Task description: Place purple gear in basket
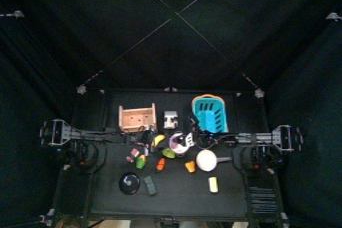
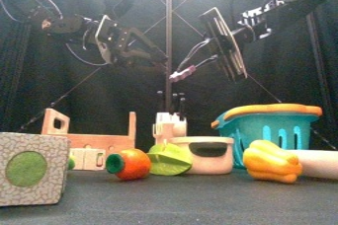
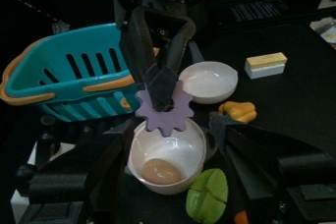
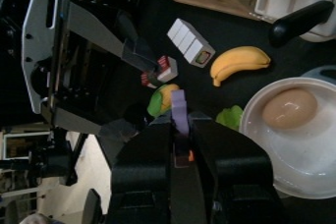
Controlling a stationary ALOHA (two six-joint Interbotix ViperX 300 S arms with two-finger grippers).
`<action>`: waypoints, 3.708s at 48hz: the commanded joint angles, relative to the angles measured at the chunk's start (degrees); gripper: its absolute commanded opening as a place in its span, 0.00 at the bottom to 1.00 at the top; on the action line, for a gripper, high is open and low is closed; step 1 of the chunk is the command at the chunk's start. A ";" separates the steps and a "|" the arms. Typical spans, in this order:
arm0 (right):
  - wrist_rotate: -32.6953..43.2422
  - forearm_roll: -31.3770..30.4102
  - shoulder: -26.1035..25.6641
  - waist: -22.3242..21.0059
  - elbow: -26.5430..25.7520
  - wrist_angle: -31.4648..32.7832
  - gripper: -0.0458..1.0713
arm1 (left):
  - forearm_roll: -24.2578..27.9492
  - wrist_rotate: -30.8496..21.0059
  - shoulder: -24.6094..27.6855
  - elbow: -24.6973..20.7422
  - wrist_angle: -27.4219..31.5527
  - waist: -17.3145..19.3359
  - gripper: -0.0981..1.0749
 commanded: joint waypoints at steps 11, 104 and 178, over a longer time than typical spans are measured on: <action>-0.26 -0.70 -4.39 -1.14 1.14 -0.35 0.47 | -0.70 0.09 -1.85 0.44 -0.53 0.35 0.90; -0.18 -16.00 -21.62 -30.15 16.79 20.30 0.50 | -1.14 -0.09 -16.17 15.56 -6.50 0.35 0.90; -0.26 -16.26 -22.32 -29.79 17.49 20.13 0.65 | -3.34 0.00 -16.17 16.17 -6.50 0.26 0.90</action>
